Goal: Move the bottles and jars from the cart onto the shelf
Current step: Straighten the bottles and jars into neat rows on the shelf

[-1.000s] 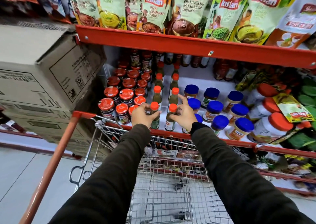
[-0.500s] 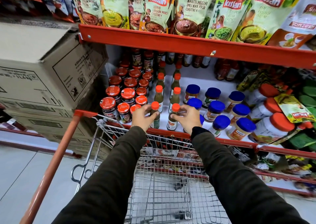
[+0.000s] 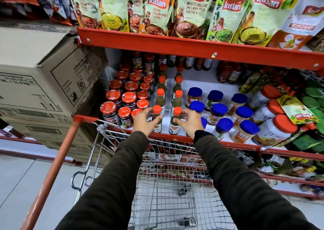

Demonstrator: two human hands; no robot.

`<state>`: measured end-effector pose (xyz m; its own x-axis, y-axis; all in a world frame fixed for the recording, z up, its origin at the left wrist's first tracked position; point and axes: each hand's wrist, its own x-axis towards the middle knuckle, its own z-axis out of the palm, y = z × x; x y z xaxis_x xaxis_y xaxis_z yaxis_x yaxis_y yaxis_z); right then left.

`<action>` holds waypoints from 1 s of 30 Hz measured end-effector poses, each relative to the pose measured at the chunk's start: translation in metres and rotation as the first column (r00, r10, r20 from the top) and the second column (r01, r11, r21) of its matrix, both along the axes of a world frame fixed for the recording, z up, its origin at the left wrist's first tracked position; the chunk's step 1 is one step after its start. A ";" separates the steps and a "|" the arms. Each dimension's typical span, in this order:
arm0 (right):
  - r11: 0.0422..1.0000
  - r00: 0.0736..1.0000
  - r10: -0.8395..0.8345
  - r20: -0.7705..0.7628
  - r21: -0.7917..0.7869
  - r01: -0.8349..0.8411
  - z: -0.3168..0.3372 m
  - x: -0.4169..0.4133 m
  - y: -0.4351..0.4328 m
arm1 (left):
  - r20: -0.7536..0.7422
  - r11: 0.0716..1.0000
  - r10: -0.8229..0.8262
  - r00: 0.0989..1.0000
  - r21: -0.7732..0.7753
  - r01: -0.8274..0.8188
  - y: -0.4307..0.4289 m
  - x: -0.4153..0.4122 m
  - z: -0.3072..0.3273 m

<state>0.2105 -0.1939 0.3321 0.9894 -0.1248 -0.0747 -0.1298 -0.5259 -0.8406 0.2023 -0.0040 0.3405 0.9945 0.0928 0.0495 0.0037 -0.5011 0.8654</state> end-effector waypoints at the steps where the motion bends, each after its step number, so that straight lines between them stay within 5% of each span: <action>1: 1.000 1.000 0.007 -0.001 -0.005 -0.007 0.000 0.000 0.000 | 0.003 1.000 0.000 1.000 0.005 0.000 0.000 -0.001 0.001; 17: 0.991 0.992 0.106 0.065 -0.089 -0.100 0.011 -0.016 -0.001 | -0.038 0.985 0.165 0.986 -0.044 -0.167 -0.014 -0.009 -0.002; 21: 0.998 0.986 0.021 0.167 0.048 -0.029 0.010 -0.034 -0.018 | 0.018 0.962 0.255 0.967 -0.105 -0.252 -0.023 -0.026 -0.009; 26: 0.980 0.919 -0.164 0.360 -0.050 0.195 0.000 -0.054 -0.063 | 0.137 0.948 0.312 0.940 -0.104 -0.300 -0.055 -0.053 -0.023; 30: 0.935 0.902 -0.302 0.308 -0.091 0.344 -0.007 -0.062 -0.107 | 0.145 0.964 0.237 0.961 -0.157 -0.214 -0.106 -0.075 -0.027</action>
<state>0.1484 -0.3005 0.3247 0.8693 -0.4292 0.2452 -0.0793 -0.6107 -0.7879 0.1270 -0.1101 0.3135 0.9266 0.3314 0.1775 -0.0419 -0.3782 0.9248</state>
